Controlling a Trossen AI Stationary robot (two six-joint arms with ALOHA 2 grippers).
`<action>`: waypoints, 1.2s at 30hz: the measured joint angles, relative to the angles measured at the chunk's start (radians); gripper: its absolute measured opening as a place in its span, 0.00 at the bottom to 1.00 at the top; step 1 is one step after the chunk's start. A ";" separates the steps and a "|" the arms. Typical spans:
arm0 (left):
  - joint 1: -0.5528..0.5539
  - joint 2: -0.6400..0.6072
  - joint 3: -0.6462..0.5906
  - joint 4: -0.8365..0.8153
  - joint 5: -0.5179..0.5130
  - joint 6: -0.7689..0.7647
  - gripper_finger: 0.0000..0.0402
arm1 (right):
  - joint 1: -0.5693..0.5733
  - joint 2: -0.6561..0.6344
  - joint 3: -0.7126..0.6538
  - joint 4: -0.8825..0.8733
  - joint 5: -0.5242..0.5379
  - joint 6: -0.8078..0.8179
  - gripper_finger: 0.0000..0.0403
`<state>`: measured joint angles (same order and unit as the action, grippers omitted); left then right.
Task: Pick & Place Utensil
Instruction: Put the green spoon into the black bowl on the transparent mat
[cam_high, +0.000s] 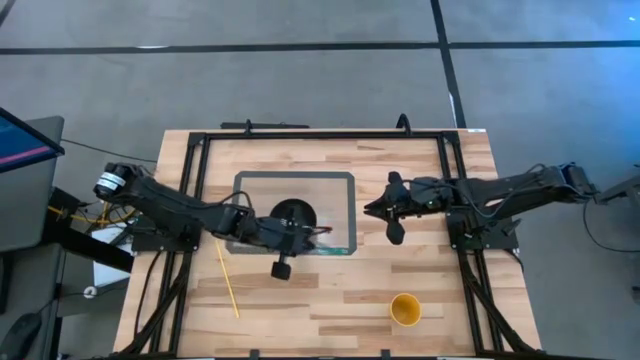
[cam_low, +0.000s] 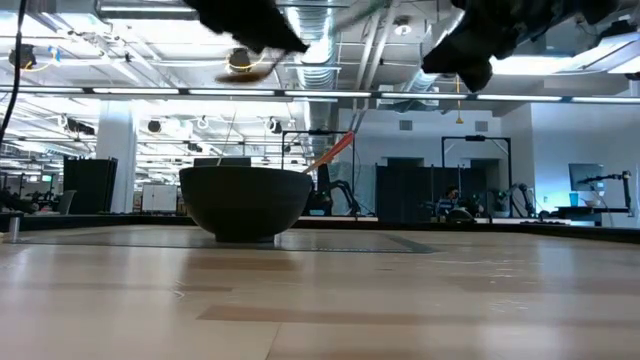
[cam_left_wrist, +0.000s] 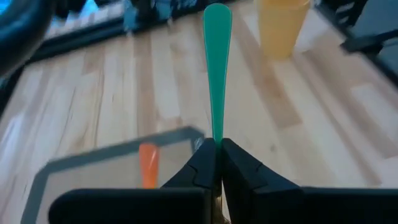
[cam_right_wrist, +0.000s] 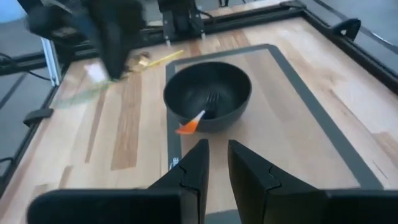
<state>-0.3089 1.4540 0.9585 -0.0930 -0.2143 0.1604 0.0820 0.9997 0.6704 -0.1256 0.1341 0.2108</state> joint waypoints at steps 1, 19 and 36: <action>0.014 0.000 -0.017 0.007 0.006 0.000 0.03 | 0.000 0.012 0.001 0.012 -0.001 0.000 0.13; 0.198 -0.047 -0.458 0.573 0.075 -0.013 0.03 | 0.000 0.213 0.000 0.108 -0.002 -0.064 0.13; 0.298 -0.044 -0.564 0.644 0.081 -0.068 0.03 | -0.027 0.231 0.001 0.162 -0.005 -0.063 0.13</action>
<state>-0.0109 1.4101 0.3943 0.5507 -0.1332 0.0925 0.0551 1.2312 0.6712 0.0359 0.1287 0.1473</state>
